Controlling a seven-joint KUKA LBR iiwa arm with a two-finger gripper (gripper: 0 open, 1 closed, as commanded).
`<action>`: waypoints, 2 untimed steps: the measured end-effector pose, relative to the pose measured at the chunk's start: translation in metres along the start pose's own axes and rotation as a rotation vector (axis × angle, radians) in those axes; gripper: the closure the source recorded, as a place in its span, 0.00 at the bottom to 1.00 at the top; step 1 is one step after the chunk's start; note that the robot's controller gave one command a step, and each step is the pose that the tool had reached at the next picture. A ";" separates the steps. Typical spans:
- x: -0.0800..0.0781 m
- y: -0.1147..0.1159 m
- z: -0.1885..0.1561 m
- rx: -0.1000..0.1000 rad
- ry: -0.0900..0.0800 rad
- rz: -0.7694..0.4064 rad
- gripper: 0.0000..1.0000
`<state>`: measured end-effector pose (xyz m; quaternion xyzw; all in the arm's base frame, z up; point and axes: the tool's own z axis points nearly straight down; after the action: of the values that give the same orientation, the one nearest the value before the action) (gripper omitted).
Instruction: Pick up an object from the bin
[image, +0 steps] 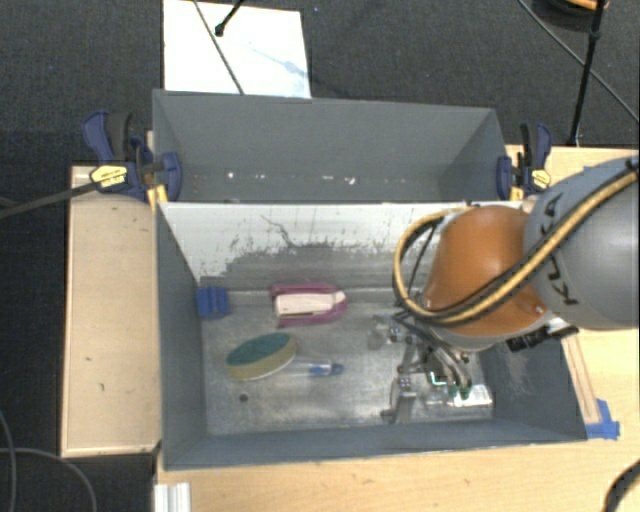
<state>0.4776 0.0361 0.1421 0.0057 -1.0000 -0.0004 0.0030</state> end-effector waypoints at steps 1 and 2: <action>-0.063 -0.102 0.054 0.004 -0.010 0.095 0.00; -0.017 -0.125 0.056 0.002 -0.007 -0.299 0.00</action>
Offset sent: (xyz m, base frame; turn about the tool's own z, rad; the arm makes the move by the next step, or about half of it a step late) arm 0.0630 -0.0955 -0.0526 0.0870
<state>0.4956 -0.0888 0.0857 0.1547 -0.9880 0.0001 -0.0007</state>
